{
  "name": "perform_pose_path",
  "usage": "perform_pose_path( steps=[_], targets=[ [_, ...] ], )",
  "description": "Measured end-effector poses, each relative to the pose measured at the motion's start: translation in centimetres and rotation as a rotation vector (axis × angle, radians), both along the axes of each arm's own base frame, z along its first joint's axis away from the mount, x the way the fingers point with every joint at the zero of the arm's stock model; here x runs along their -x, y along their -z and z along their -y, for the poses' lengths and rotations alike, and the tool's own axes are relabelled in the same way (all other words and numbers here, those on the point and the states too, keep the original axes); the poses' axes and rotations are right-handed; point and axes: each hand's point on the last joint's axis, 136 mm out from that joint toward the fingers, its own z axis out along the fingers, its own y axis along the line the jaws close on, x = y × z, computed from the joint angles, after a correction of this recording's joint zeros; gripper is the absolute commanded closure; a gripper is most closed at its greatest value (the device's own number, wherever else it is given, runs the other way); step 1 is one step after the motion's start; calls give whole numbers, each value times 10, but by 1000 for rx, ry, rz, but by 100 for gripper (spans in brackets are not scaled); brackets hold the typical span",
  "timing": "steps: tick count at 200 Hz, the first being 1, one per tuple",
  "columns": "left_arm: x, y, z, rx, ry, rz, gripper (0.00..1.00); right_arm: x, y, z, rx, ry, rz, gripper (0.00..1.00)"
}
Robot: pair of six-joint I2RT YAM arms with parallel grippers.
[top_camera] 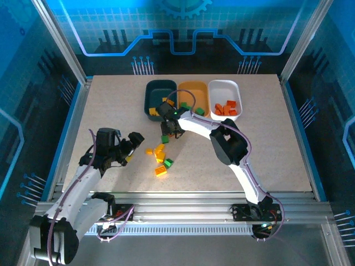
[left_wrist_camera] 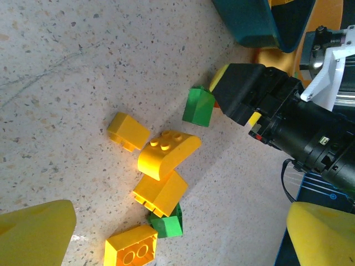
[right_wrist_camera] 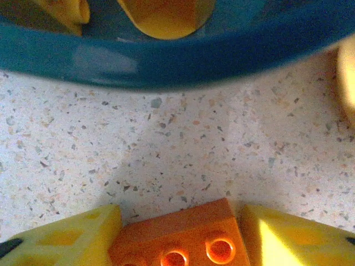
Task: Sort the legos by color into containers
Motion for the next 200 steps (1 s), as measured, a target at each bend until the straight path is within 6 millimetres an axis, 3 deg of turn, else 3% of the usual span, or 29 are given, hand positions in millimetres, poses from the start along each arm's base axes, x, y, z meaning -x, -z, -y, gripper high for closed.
perform_pose_path(
  steps=[39, 58, 74, 92, 113, 128, 147, 175, 191, 200],
  targets=[
    [0, 5, 1, 7, 3, -17, 1, 8, -4, 9, 5, -4, 2, 56],
    [-1, 6, 3, 16, 11, -21, 1, 16, -16, 17, 5, -11, 13, 58],
    [-4, 6, 6, 29, 23, -20, 1, 20, -40, 22, -16, -17, 47, 58],
    [-7, 7, 9, 44, 33, -19, 2, 20, -80, 27, -65, -27, 112, 58],
    [-10, 6, 13, 58, 48, -10, 2, 10, -126, 43, -124, -6, 198, 58],
    [-11, 6, 23, 63, 84, -1, 1, -10, -147, 72, -146, 48, 242, 58],
    [-8, 12, 46, 78, 171, -20, 1, -46, -147, 131, -146, 166, 253, 58],
    [-6, 24, 81, 113, 302, -74, 1, -89, -106, 236, -107, 372, 180, 57],
    [-7, 22, 101, 118, 377, -76, 1, -102, -77, 274, -95, 448, 127, 55],
    [-10, 15, 110, 121, 409, -64, 1, -106, -64, 285, -94, 467, 103, 52]
  ],
)
